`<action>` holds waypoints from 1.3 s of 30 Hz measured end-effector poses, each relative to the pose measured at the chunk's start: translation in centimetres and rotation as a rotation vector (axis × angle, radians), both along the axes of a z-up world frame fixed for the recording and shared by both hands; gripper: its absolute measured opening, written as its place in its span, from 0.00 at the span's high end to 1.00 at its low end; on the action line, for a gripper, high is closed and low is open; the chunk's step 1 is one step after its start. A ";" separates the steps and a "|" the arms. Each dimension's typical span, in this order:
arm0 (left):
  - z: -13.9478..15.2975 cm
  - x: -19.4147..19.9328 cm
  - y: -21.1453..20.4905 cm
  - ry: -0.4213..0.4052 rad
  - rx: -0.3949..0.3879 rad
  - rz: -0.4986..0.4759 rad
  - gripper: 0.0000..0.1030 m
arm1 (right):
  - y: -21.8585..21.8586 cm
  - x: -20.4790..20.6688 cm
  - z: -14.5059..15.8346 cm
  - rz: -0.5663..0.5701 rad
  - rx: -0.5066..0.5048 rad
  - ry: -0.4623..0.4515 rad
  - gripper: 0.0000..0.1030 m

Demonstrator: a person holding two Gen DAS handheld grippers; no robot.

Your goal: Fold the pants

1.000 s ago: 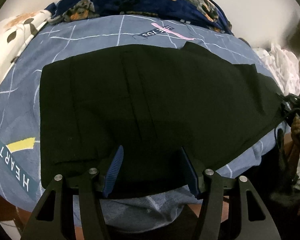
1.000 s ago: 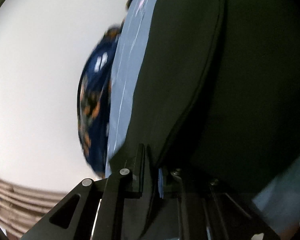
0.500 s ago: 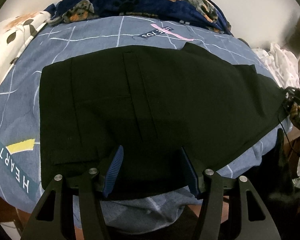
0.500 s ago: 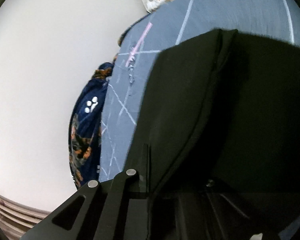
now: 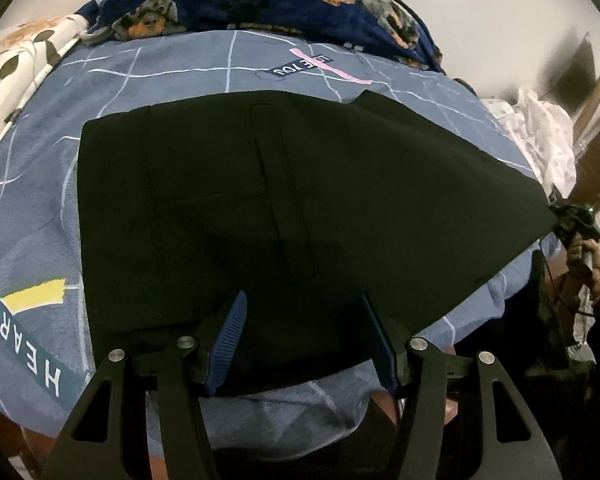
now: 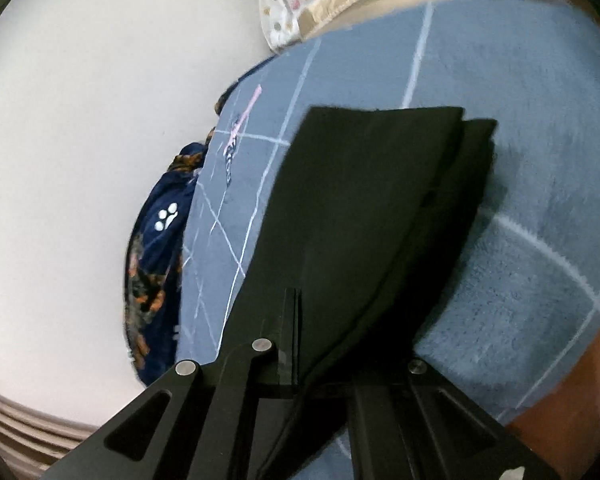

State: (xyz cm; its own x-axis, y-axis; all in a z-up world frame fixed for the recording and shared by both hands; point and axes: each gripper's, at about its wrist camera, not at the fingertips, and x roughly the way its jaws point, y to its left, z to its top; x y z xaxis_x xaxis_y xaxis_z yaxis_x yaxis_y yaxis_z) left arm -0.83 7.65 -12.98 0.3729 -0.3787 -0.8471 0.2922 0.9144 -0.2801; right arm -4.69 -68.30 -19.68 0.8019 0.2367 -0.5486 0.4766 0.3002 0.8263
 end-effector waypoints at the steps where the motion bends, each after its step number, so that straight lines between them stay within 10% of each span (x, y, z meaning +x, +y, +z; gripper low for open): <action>1: 0.0 0.0 0.0 -0.002 0.001 -0.005 0.43 | -0.1 -0.1 -0.4 -0.006 0.008 0.001 0.98; 30: -0.2 -0.3 -0.7 -0.024 0.047 -0.036 0.37 | -8.7 -6.9 1.6 -0.207 -0.023 -0.049 0.81; 39: -0.2 -0.5 -1.5 -0.042 0.064 -0.049 0.29 | -4.5 -7.4 1.6 -0.072 -0.004 -0.094 0.75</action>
